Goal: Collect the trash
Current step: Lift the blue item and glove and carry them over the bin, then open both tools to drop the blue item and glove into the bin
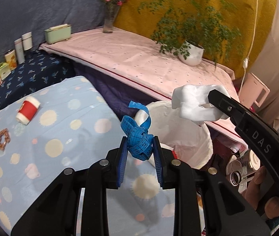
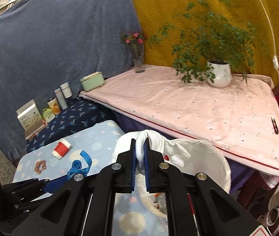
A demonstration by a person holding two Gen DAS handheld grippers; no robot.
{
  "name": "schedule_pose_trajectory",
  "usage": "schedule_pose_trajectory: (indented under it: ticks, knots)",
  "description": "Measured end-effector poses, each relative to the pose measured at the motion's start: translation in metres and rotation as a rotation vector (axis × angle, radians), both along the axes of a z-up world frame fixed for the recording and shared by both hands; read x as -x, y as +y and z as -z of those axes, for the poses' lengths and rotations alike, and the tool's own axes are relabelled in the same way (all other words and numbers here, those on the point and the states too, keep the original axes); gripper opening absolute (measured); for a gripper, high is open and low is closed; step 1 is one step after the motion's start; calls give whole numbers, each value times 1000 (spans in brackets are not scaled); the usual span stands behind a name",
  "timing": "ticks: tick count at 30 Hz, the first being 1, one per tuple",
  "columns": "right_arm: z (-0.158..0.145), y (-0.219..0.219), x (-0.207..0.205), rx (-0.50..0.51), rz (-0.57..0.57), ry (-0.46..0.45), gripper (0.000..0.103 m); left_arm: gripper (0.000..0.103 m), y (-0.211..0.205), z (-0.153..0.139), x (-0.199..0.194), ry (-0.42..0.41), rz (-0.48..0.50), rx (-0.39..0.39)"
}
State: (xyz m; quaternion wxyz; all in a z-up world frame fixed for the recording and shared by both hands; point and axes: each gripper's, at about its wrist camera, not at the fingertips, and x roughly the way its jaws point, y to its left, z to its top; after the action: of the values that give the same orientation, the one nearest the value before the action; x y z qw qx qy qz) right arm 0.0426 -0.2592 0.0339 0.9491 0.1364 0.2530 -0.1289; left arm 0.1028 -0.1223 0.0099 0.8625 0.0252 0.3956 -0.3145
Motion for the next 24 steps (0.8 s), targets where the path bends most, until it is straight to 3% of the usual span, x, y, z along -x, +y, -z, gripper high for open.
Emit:
schedule_pose_trajectory:
  ticks: [11, 24]
  knots:
    - [14, -51, 18, -19, 86, 24, 7, 25, -66, 13, 11, 13, 131, -33]
    - [34, -73, 16, -44, 118, 53, 8, 26, -98, 26, 9, 20, 168, -56]
